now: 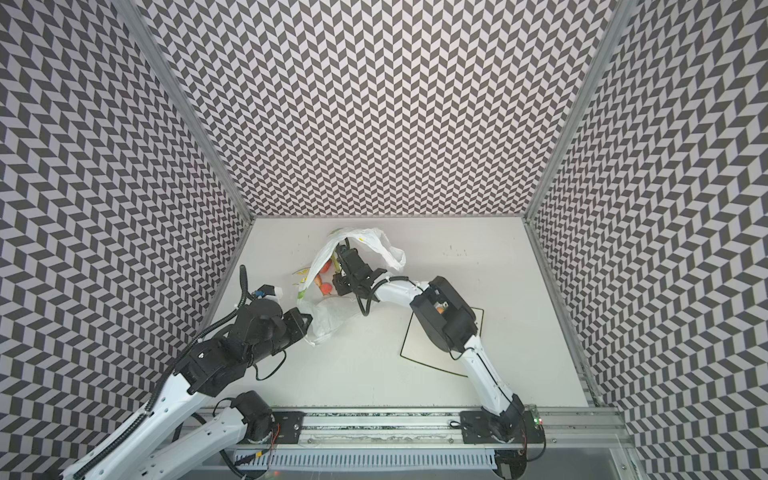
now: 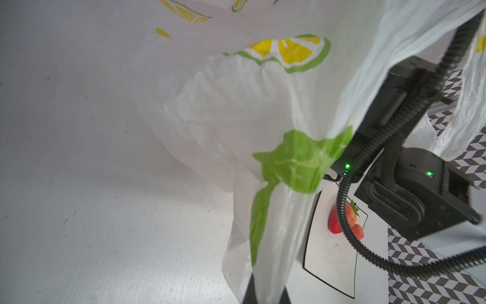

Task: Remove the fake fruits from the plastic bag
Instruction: 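Lower the right gripper onto a yellow-red peach and grasp it, then lift the yellow-red peach out and carry it onto the mat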

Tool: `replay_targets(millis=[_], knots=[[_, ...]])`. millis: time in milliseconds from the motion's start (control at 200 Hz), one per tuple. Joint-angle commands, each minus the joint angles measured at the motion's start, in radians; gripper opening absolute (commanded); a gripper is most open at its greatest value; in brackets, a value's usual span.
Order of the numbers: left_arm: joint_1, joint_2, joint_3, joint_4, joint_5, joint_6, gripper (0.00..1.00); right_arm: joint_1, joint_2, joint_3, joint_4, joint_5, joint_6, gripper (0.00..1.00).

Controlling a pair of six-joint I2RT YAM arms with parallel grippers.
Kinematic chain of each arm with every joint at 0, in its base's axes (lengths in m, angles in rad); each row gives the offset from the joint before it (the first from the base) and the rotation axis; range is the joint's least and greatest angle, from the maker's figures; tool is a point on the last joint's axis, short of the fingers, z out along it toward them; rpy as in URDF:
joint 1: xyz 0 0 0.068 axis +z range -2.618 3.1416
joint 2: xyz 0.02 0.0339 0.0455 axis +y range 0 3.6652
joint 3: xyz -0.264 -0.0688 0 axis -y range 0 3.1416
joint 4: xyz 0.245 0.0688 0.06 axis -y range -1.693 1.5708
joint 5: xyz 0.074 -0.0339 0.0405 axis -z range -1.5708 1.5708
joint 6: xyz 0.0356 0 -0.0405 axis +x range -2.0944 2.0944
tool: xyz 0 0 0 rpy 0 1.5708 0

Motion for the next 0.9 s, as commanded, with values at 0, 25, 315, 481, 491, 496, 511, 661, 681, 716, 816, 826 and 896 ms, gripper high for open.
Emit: replay_targets(millis=[0,25,315,481,491,496,511,661,681,716,816,826,896], knots=[[-0.006,-0.002,0.011,0.034,-0.031,-0.011,0.00,0.018,-0.118,-0.040,0.078,-0.056,0.051,0.35],[-0.006,-0.001,0.011,0.036,-0.030,-0.011,0.00,0.020,-0.134,-0.057,0.081,-0.063,0.054,0.35],[-0.006,0.003,0.014,0.044,-0.036,-0.009,0.00,0.076,-0.375,-0.337,0.173,-0.129,0.137,0.35],[-0.006,0.006,0.015,0.052,-0.035,-0.010,0.00,0.112,-0.549,-0.514,0.191,-0.140,0.147,0.35],[-0.006,0.006,0.015,0.052,-0.035,-0.011,0.00,0.113,-0.561,-0.525,0.190,-0.142,0.148,0.35],[-0.006,0.006,0.014,0.052,-0.036,-0.011,0.00,0.114,-0.564,-0.531,0.189,-0.144,0.148,0.35],[-0.005,0.007,0.014,0.054,-0.034,-0.011,0.00,0.115,-0.579,-0.548,0.185,-0.149,0.150,0.35],[-0.006,0.006,0.012,0.058,-0.032,-0.011,0.00,0.140,-0.760,-0.699,0.145,-0.156,0.164,0.35],[-0.006,0.007,0.011,0.059,-0.032,-0.011,0.00,0.145,-0.784,-0.716,0.137,-0.152,0.166,0.35],[-0.006,0.007,0.011,0.061,-0.032,-0.011,0.00,0.152,-0.828,-0.747,0.119,-0.143,0.168,0.35],[-0.006,0.009,0.013,0.066,-0.030,-0.008,0.00,0.163,-0.956,-0.829,0.031,-0.082,0.179,0.35],[-0.006,0.009,0.012,0.066,-0.030,-0.008,0.00,0.163,-0.972,-0.837,0.023,-0.074,0.182,0.35],[-0.006,0.009,0.012,0.068,-0.030,-0.007,0.00,0.164,-1.077,-0.906,-0.032,-0.003,0.203,0.35]])
